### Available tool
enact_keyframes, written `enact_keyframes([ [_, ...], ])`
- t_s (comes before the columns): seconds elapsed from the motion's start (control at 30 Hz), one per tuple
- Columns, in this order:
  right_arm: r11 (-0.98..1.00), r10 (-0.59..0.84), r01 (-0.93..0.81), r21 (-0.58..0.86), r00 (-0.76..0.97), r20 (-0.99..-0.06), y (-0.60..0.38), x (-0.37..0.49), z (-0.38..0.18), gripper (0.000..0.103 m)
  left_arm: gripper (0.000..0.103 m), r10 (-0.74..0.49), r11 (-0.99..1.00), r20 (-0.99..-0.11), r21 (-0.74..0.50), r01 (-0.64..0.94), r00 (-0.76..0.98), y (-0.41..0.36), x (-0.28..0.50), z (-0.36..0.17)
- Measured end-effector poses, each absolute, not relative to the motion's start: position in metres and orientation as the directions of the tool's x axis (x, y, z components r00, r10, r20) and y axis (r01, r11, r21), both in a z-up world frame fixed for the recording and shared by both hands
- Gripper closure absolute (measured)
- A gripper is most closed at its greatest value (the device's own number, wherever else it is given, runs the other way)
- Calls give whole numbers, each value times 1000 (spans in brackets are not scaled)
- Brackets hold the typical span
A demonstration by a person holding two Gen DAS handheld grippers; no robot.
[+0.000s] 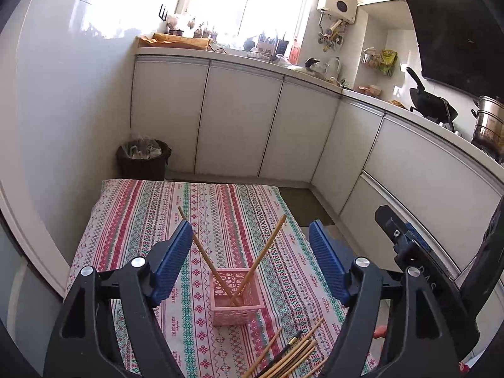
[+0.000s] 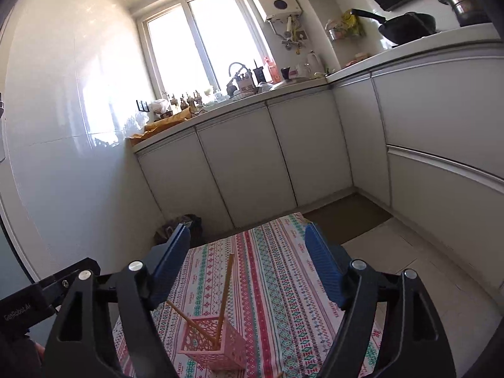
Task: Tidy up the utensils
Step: 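Lower the left tool to the pile and close on another chopstick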
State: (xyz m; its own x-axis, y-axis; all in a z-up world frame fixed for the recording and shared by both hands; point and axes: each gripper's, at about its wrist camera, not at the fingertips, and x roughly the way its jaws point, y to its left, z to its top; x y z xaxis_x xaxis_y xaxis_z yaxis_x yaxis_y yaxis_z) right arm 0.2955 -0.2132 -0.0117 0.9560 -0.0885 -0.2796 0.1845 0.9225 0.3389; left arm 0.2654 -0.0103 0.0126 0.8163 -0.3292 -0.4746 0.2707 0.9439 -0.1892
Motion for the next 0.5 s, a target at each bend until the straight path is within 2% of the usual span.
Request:
enact_keyframes([
  [0.17, 918, -132, 237, 319, 939, -318, -231, 274, -18, 7, 17, -338, 941, -503, -179, 286, 796, -21, 258, 3],
  [0.23, 922, -150, 261, 286, 922, -357, -236, 267, -22, 7, 9, -336, 942, -520, -170, 291, 785, -27, 256, -4],
  [0.3, 926, -163, 281, 253, 901, -403, -240, 259, -30, 7, 7, -341, 938, -554, -149, 312, 759, -37, 255, -13],
  [0.4, 913, -184, 327, 242, 863, -471, -255, 241, -44, 7, 7, -371, 907, -671, -115, 404, 642, -61, 261, -33],
  [0.5, 876, -186, 400, 268, 795, -578, -280, 222, -70, 7, 7, -365, 857, -808, -98, 506, 462, -93, 268, -73],
])
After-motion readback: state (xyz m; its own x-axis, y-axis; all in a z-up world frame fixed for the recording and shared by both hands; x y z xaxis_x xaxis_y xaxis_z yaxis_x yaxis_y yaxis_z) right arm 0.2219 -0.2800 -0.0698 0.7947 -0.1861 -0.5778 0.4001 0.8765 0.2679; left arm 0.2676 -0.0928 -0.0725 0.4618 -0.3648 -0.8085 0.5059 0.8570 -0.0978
